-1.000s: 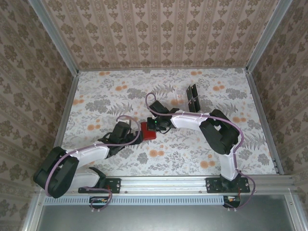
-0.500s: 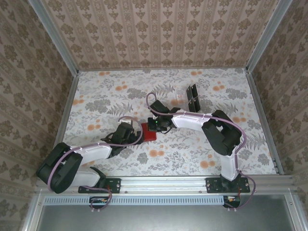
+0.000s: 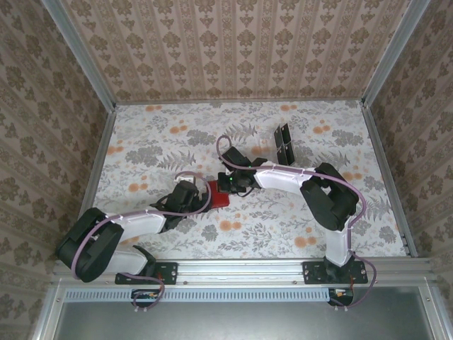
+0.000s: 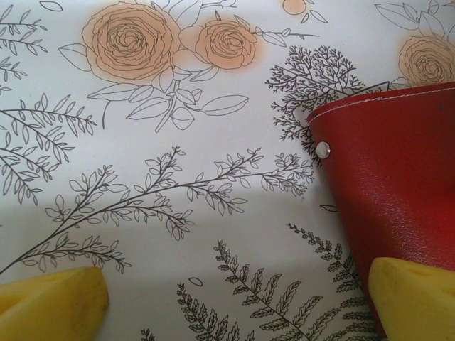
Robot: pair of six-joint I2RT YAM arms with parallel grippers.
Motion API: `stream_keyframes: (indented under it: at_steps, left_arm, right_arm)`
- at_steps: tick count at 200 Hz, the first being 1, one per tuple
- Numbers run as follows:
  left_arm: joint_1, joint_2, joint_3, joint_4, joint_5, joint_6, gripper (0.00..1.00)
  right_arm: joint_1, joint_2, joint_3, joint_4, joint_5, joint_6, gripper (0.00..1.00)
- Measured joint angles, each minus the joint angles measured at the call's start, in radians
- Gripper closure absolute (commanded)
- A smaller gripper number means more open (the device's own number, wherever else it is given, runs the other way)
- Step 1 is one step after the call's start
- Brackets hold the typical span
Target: Put the credit cards into the card holder
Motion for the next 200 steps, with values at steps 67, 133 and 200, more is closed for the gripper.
stream_keyframes:
  at_steps: [67,133,200]
  left_arm:
    - [-0.001,0.003,0.000,0.005,-0.002,0.000,0.01]
    - [-0.001,0.003,0.000,0.005,-0.003,0.000,0.01]
    - [-0.001,0.004,0.000,0.008,-0.003,0.000,0.01]
  right_arm:
    - [0.003,0.000,-0.005,0.004,-0.013,0.006,1.00]
    - [0.008,0.003,-0.006,0.004,-0.018,0.007,1.00]
    - [0.010,0.024,-0.018,0.024,-0.021,0.010,1.00]
